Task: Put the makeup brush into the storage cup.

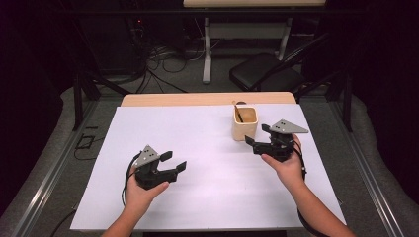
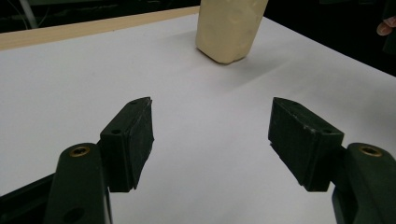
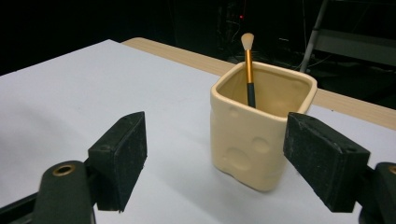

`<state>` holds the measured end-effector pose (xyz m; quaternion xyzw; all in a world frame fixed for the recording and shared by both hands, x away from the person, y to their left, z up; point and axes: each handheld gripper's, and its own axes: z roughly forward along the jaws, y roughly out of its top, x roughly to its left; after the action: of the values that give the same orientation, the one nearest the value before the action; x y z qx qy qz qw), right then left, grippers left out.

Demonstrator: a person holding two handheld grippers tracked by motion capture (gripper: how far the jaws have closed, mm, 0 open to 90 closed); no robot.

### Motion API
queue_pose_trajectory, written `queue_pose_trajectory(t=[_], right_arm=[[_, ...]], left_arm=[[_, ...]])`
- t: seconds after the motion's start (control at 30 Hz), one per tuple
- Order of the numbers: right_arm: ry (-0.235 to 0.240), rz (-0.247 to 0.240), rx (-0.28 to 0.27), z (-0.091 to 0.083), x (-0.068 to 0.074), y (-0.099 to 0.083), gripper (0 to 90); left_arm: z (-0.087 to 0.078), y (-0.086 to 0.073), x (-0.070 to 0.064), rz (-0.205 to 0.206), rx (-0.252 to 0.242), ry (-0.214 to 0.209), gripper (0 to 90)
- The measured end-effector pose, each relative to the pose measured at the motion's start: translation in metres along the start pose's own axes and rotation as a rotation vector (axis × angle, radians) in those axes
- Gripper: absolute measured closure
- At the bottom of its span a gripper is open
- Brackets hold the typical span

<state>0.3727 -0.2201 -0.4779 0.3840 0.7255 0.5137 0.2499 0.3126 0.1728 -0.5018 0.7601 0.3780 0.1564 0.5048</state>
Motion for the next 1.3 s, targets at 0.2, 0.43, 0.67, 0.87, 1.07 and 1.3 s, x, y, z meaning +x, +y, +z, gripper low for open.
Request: queue_pose_trajectory(t=[0.2, 0.43, 0.67, 0.87, 1.07, 1.3], right_arm=[[0.003, -0.003, 0.006, -0.006, 0.004, -0.008, 19.8], [0.014, 0.008, 0.015, -0.013, 0.009, -0.017, 18.4], [0.032, 0.033, 0.006, -0.022, 0.014, -0.026, 18.1], [0.036, 0.032, 0.008, -0.033, 0.019, -0.035, 18.1], [0.039, 0.034, 0.010, -0.043, 0.021, -0.044, 18.1], [0.045, 0.048, 0.008, -0.054, 0.022, -0.051, 18.0]], left_arm=[[-0.003, -0.005, 0.002, 0.006, 0.010, 0.005, 29.7], [-0.008, -0.011, 0.005, 0.004, 0.001, 0.007, 29.1], [-0.016, -0.017, 0.009, -0.012, -0.009, 0.020, 29.1], [-0.022, -0.020, 0.011, -0.016, -0.014, 0.032, 29.1], [-0.026, -0.024, 0.012, -0.019, -0.011, 0.038, 29.1], [-0.029, -0.028, 0.012, -0.022, -0.009, 0.045, 29.1]])
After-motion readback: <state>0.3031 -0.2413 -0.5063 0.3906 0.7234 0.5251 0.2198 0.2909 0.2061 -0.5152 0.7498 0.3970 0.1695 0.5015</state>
